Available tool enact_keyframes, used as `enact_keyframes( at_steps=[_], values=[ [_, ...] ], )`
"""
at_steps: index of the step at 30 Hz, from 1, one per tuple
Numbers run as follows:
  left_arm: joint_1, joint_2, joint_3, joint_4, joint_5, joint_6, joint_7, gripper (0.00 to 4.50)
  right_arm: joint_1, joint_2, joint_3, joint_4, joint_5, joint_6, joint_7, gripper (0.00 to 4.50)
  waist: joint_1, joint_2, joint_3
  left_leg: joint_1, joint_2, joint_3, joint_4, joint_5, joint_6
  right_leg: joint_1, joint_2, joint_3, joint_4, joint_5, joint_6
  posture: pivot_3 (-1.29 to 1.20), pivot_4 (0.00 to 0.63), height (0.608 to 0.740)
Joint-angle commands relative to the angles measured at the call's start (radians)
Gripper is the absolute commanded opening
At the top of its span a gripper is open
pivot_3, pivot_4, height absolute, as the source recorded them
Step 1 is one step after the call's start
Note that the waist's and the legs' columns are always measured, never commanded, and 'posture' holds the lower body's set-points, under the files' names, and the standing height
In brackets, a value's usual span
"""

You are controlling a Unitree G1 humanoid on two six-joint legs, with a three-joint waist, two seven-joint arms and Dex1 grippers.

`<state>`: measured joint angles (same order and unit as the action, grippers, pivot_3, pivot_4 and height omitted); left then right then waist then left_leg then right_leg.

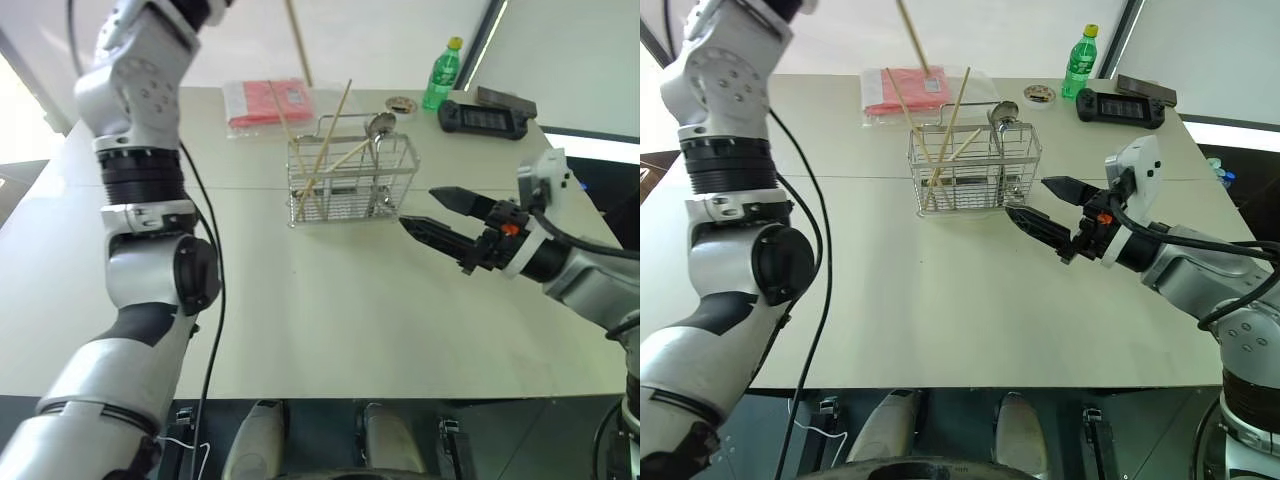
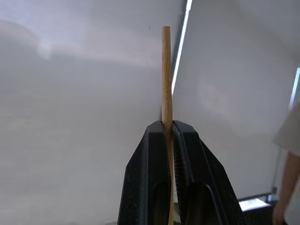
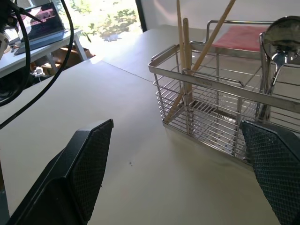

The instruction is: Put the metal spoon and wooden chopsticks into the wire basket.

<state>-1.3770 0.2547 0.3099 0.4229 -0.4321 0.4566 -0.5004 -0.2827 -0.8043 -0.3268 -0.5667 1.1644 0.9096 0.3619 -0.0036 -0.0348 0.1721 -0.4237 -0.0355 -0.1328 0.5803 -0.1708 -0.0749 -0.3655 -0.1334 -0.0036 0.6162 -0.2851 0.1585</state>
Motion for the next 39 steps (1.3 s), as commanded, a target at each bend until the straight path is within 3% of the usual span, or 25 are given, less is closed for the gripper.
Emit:
enact_keyframes(
  at_steps=[1,32,36,39],
  values=[
    [0.03,-0.005,-0.078,-0.071,-0.004,-0.012,-0.064,0.07,0.007,-0.004,-0.041,-0.045,0.027,-0.017,-0.015,4.5,-0.009,0.0,0.0,0.0,0.0,0.0,0.0,0.0,0.0,0.0,0.0,0.0,0.0,0.0,0.0,0.0,0.15,0.72],
    [0.442,0.035,-0.292,-0.329,0.079,0.034,-0.073,0.07,0.008,-0.014,-0.051,-0.028,0.029,-0.023,-0.028,4.5,-0.007,0.001,0.0,0.002,0.0,0.0,0.0,0.0,0.001,0.002,0.0,0.0,0.0,0.0,0.0,0.0,0.15,0.72],
    [0.443,0.029,-0.277,-0.331,0.071,0.039,-0.063,1.37,0.001,-0.013,-0.046,-0.024,0.028,-0.021,-0.024,4.5,-0.007,0.001,0.0,0.002,0.0,0.0,0.0,0.0,0.001,0.002,0.0,0.0,0.0,0.0,0.0,0.0,0.15,0.72],
    [0.424,0.025,-0.247,-0.336,0.048,0.044,-0.047,2.93,-0.003,-0.012,-0.043,-0.021,0.027,-0.021,-0.022,4.5,-0.007,0.001,0.0,0.002,0.0,0.0,0.0,0.0,0.001,0.002,0.0,0.0,0.0,0.0,0.0,0.0,0.15,0.72]
  ],
)
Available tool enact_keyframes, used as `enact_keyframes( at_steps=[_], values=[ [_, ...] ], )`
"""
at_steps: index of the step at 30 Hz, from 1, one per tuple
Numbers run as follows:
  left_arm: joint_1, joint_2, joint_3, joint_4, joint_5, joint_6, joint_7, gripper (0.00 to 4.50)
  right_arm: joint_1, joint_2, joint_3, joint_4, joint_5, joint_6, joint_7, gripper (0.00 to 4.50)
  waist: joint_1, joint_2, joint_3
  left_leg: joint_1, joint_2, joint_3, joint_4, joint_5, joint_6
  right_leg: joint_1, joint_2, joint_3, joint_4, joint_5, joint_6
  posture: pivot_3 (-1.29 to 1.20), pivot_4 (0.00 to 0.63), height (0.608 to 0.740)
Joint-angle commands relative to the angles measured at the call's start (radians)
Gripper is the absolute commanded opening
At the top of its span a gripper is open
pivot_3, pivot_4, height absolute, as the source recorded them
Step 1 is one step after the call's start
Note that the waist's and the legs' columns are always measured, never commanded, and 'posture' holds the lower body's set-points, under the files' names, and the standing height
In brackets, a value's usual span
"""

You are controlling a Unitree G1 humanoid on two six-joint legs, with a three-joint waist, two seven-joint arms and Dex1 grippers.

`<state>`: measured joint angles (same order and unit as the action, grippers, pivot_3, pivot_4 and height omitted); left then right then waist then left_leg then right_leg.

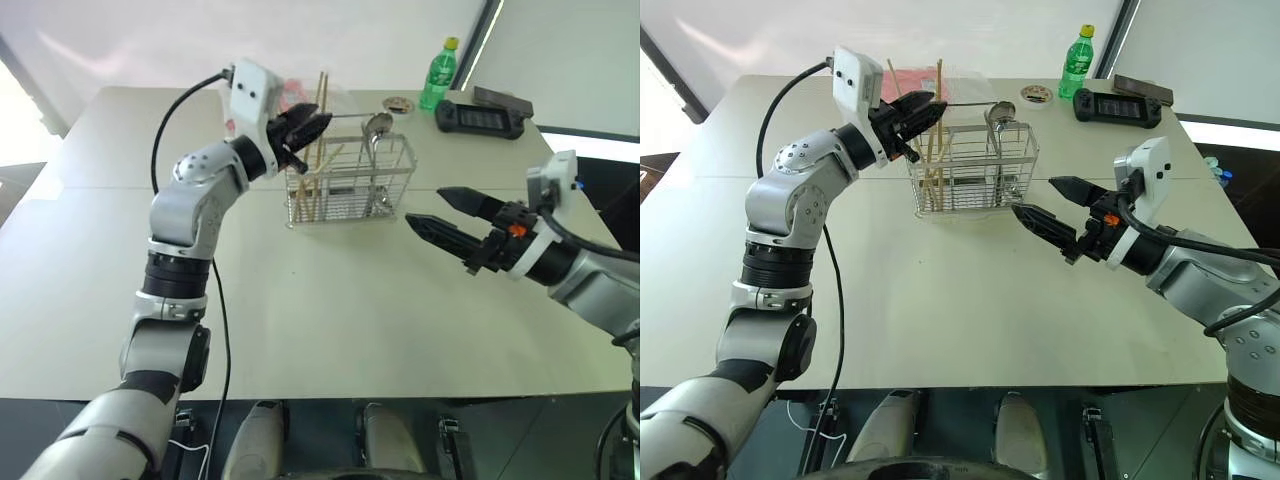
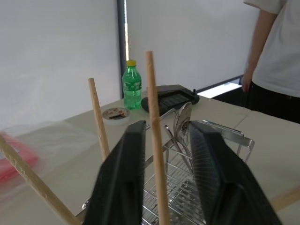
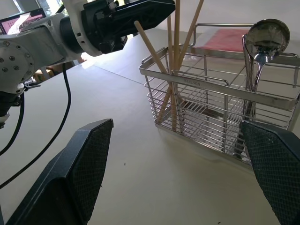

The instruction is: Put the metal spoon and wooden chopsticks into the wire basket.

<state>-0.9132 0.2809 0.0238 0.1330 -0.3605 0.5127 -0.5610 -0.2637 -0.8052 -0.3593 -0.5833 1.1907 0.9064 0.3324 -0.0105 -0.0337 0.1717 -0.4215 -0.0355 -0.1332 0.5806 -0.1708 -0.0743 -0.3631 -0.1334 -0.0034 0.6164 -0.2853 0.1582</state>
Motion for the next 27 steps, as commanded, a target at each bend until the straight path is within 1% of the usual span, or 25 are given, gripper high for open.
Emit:
enact_keyframes(
  at_steps=[1,2,4,5,7,10,12,14,15,16,18,21,23,27],
  values=[
    [-0.048,-0.002,0.05,-0.047,-0.03,-0.02,0.017,3.5,-0.024,-0.011,-0.009,-0.003,-0.001,-0.018,0.009,4.5,0.0,0.0,0.0,0.0,0.0,0.0,0.0,0.0,0.0,0.0,0.0,0.0,0.0,0.0,0.0,0.0,0.15,0.72],
    [-0.073,0.004,0.074,-0.045,-0.041,-0.02,0.031,3.95,-0.026,-0.009,-0.006,-0.001,-0.003,-0.018,0.009,4.5,0.0,0.0,0.0,0.0,0.0,0.0,0.0,0.0,0.0,0.0,0.0,0.0,0.0,0.0,0.0,0.0,0.15,0.72],
    [-0.115,0.02,0.112,-0.038,-0.056,-0.02,0.052,3.95,-0.028,-0.008,-0.003,0.001,-0.006,-0.018,0.011,4.5,0.0,0.0,0.0,0.0,0.0,0.0,0.0,0.0,0.0,-0.001,0.0,0.0,0.0,0.0,0.0,0.0,0.15,0.72],
    [-0.143,0.048,0.126,-0.029,-0.057,-0.018,0.045,3.95,-0.028,-0.006,-0.002,0.001,-0.007,-0.018,0.012,4.5,0.0,0.0,0.0,-0.001,0.0,0.0,0.0,0.0,0.0,-0.001,0.0,0.0,0.0,0.0,0.0,0.0,0.15,0.72],
    [-0.2,0.129,0.149,-0.01,-0.08,0.015,-0.018,3.95,-0.03,-0.003,-0.001,0.002,-0.007,-0.018,0.013,4.5,-0.005,0.0,0.0,-0.001,0.0,0.0,0.0,0.0,0.0,-0.001,0.0,0.0,0.0,0.0,0.0,0.0,0.15,0.72],
    [-0.244,0.225,0.15,0.014,-0.099,0.041,-0.101,3.95,-0.03,-0.002,0.002,0.005,-0.011,-0.02,0.016,4.5,-0.008,0.001,0.0,0.0,0.0,0.0,-0.001,0.0,0.0,-0.001,0.0,0.0,0.0,0.0,0.0,0.0,0.15,0.72],
    [-0.217,0.394,0.121,-0.011,-0.125,0.078,-0.319,3.95,-0.025,-0.005,0.002,0.015,-0.021,-0.024,0.028,4.5,-0.008,0.002,0.0,0.001,0.0,0.0,-0.001,0.0,0.0,-0.001,0.0,0.0,0.0,0.0,0.0,0.0,0.15,0.72],
    [-0.11,0.586,0.075,-0.06,-0.124,0.06,-0.561,3.95,-0.018,-0.014,0.001,0.031,-0.049,-0.032,0.051,4.5,-0.021,0.005,-0.001,0.001,0.0,0.001,-0.002,0.0,0.0,-0.002,0.0,0.001,0.0,0.0,0.0,0.0,0.15,0.72],
    [-0.059,0.647,0.064,-0.08,-0.117,0.029,-0.636,3.95,-0.014,-0.02,0.001,0.038,-0.068,-0.037,0.066,4.5,-0.026,0.006,0.0,0.002,0.001,0.002,-0.003,0.0,0.0,-0.001,0.0,0.001,0.0,0.0,0.0,0.0,0.15,0.72],
    [-0.005,0.713,0.054,-0.101,-0.12,0.036,-0.701,3.95,-0.012,-0.025,0.0,0.047,-0.085,-0.043,0.08,4.5,-0.027,0.006,0.0,0.002,0.001,0.002,-0.004,0.0,0.0,-0.002,0.0,0.001,0.0,-0.001,-0.001,0.0,0.15,0.72],
    [0.091,0.796,0.067,-0.138,-0.13,0.045,-0.772,3.95,-0.018,-0.03,-0.006,0.073,-0.109,-0.051,0.099,4.5,-0.021,0.006,0.0,0.002,0.001,0.002,-0.004,0.0,0.0,-0.002,0.0,0.001,0.0,-0.002,-0.004,0.0,0.15,0.72],
    [0.211,0.839,0.105,-0.185,-0.124,0.011,-0.795,3.95,-0.039,-0.033,-0.005,0.107,-0.133,-0.06,0.124,4.5,-0.003,0.006,0.0,0.001,0.002,0.002,-0.003,0.0,0.0,-0.002,0.0,0.001,-0.002,-0.002,-0.006,0.0,0.15,0.72],
    [0.267,0.837,0.133,-0.221,-0.127,0.011,-0.773,3.95,-0.052,-0.031,0.006,0.12,-0.152,-0.066,0.138,4.5,0.003,0.006,0.0,0.0,0.002,0.002,-0.003,0.0,0.0,-0.002,0.0,0.001,-0.003,-0.002,-0.007,0.0,0.15,0.72],
    [0.331,0.81,0.178,-0.298,-0.152,0.037,-0.708,3.95,-0.065,-0.031,0.026,0.142,-0.19,-0.068,0.169,4.5,0.003,0.006,0.0,-0.003,0.002,0.002,-0.003,0.0,0.0,-0.005,0.0,0.001,-0.003,-0.002,-0.007,0.0,0.15,0.72]
  ],
)
